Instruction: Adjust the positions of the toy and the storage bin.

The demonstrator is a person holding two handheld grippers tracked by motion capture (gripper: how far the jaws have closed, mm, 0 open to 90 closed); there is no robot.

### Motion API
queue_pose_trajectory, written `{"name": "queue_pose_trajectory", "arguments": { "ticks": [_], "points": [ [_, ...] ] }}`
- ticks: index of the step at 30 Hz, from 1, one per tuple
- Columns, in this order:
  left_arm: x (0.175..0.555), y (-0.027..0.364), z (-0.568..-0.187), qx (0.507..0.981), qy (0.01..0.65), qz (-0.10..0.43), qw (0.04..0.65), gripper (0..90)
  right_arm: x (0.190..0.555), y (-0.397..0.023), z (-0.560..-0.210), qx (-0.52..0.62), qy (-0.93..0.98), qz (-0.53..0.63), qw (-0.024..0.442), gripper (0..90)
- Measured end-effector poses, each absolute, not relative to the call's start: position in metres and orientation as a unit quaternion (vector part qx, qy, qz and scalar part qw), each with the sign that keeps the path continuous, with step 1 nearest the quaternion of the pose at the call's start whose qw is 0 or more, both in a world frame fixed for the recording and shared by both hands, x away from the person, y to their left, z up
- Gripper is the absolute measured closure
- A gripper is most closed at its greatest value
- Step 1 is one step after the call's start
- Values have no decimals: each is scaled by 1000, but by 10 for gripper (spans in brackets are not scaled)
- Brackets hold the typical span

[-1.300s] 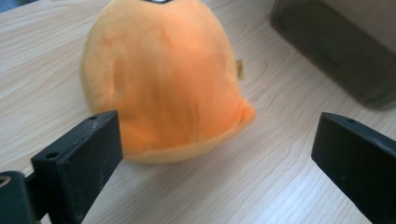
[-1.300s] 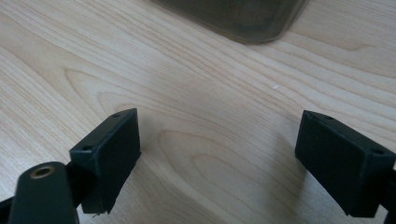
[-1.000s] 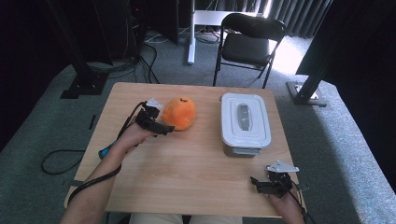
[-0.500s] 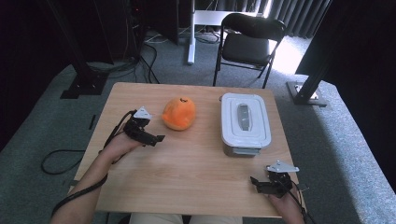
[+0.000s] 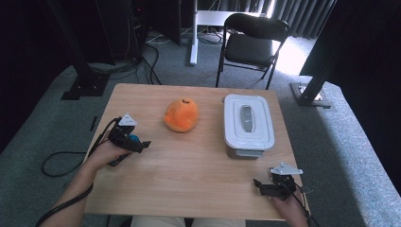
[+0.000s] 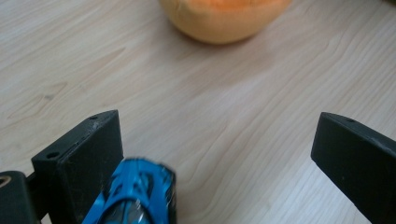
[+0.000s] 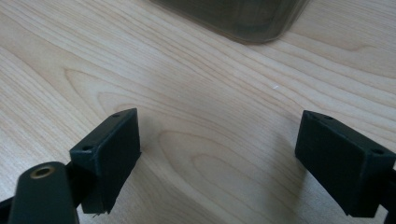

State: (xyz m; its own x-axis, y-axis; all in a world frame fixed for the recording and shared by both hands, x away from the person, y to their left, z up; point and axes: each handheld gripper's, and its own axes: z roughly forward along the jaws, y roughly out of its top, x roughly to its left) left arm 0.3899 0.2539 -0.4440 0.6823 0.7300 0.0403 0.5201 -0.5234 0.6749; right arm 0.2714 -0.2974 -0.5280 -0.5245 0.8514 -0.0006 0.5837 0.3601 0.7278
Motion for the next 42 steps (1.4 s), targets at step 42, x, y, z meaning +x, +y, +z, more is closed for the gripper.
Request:
{"name": "queue_pose_trajectory", "arguments": {
  "ticks": [42],
  "points": [
    [396, 316, -500, 859, 443, 125, 224, 192, 271, -295, -528, 448, 801, 346, 193, 138]
  ]
}}
